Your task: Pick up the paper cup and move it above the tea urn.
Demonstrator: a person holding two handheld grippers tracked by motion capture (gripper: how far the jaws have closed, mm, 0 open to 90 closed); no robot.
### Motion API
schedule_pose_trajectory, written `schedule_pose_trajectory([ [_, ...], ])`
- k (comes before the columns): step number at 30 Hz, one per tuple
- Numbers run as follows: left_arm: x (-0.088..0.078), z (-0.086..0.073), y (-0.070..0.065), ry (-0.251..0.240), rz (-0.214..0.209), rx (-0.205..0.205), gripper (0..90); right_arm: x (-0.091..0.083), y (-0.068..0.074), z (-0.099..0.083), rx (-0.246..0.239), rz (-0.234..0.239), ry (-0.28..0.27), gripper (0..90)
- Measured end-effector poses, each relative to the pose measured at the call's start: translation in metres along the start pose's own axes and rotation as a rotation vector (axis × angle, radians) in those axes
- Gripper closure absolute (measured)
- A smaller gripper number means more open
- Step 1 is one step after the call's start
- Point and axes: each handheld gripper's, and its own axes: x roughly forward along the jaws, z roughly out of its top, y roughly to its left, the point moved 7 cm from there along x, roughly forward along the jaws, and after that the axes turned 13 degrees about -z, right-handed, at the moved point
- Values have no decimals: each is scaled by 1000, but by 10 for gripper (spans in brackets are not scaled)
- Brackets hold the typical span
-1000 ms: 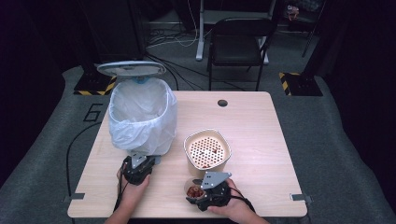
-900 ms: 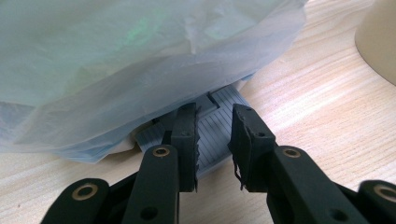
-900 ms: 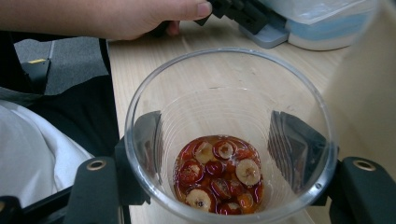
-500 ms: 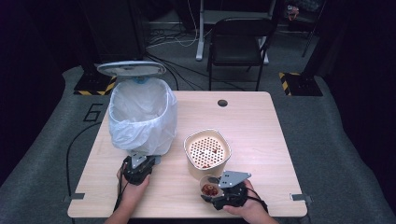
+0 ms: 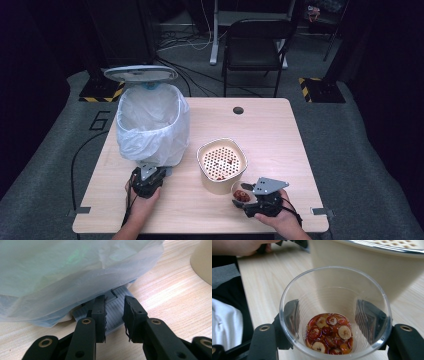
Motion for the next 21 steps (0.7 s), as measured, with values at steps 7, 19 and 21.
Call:
schedule_pose_trajectory([
  [7, 0, 0, 0, 0, 1, 1, 716, 1, -23, -5, 16, -58, 15, 362],
  [19, 1, 1, -1, -19, 1, -12, 716, 7, -63, -8, 68, -144, 30, 363],
  [21, 1, 1, -1, -14, 1, -12, 716, 8, -72, -6, 75, -157, 24, 364],
])
